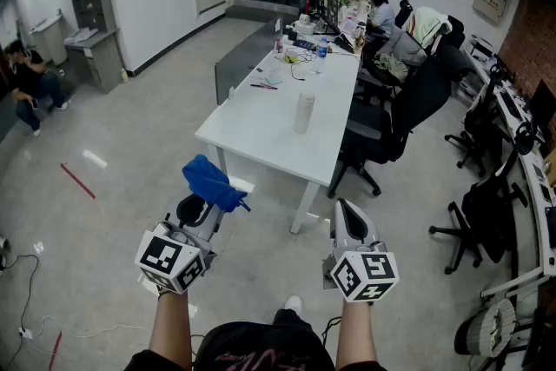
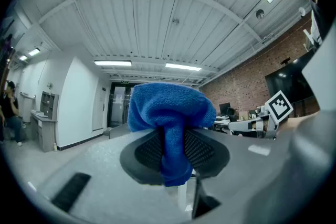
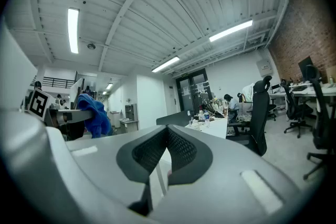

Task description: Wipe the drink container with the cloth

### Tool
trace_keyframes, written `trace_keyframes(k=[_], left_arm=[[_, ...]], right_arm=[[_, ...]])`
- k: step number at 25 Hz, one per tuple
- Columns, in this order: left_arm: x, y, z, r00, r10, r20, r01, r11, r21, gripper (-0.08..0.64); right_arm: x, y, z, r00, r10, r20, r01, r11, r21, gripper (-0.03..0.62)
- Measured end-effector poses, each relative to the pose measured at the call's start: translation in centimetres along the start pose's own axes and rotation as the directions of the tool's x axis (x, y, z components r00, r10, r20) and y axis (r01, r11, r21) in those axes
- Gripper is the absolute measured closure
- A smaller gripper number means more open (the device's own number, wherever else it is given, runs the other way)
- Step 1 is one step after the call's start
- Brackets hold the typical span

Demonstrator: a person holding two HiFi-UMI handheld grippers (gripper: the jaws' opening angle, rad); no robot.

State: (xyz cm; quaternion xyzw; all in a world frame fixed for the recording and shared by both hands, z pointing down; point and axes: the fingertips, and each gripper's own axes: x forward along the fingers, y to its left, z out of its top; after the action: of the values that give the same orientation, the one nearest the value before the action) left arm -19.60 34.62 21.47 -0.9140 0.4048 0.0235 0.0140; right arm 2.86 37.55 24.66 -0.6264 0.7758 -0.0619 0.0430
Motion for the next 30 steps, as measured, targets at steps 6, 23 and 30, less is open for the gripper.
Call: trace_keyframes(k=[6, 23, 30], left_arm=[[0.2, 0.5, -0.5, 1.000, -0.009, 0.000, 0.009, 1.000, -0.004, 0.468], [0.2, 0.4, -1.0, 1.000, -0.030, 0.003, 0.030, 0.999, -0.024, 0.466], [1.4, 1.2, -1.4, 1.000, -0.029, -0.002, 0.029, 1.000, -0.006, 0.466]], right_arm=[[0.5, 0.1, -0.1, 1.000, -0.010, 0.008, 0.010, 1.000, -0.001, 0.584], [-0.3, 0.2, -0.4, 1.000, -0.019, 0.022, 0.020, 1.000, -0.010, 0.583], [1.6, 0.4, -1.0, 1.000, 0.008, 0.030, -0.008, 1.000, -0.007, 0.583]])
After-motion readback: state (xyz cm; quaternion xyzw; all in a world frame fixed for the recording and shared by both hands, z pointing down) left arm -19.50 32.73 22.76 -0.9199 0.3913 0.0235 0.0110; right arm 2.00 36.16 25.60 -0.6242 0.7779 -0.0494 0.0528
